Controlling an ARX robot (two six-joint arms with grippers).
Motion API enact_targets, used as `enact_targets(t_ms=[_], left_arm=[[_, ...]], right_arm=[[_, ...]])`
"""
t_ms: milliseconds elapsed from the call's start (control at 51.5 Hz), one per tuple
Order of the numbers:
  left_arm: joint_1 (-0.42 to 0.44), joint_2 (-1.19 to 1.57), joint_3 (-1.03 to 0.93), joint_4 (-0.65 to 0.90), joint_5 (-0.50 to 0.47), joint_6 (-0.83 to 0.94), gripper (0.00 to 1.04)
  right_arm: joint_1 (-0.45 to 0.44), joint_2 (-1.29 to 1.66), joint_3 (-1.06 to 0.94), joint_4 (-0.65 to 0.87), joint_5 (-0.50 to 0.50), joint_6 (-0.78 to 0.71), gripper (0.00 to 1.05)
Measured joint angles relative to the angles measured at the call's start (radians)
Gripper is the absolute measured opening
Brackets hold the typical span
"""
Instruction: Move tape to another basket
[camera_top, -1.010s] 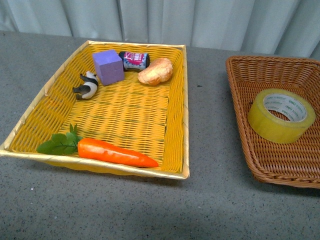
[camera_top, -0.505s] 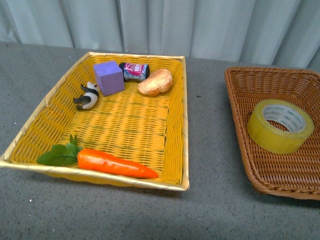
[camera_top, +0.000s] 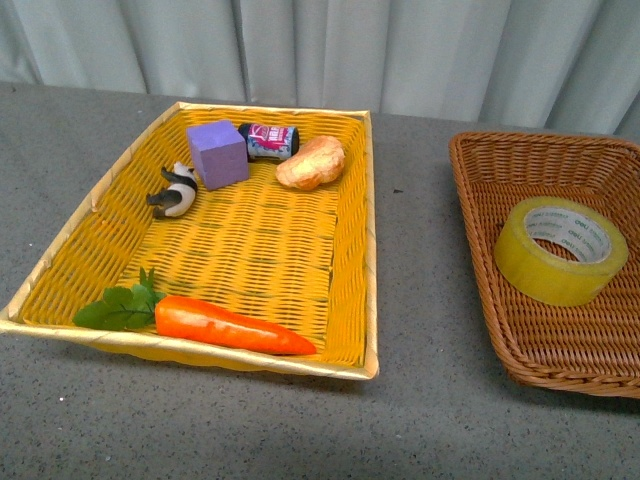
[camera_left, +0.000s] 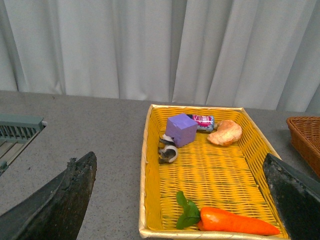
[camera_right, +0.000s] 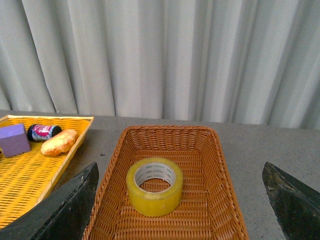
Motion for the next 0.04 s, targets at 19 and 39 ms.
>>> enact_targets(t_ms=[19,39], left_arm=[[0.0,0.0,0.0,0.0,0.0,0.0,0.98],[0.0,0.0,0.0,0.0,0.0,0.0,0.98]], right_arm=[[0.0,0.0,0.0,0.0,0.0,0.0,0.96],[0.0,0.0,0.0,0.0,0.0,0.0,0.96]])
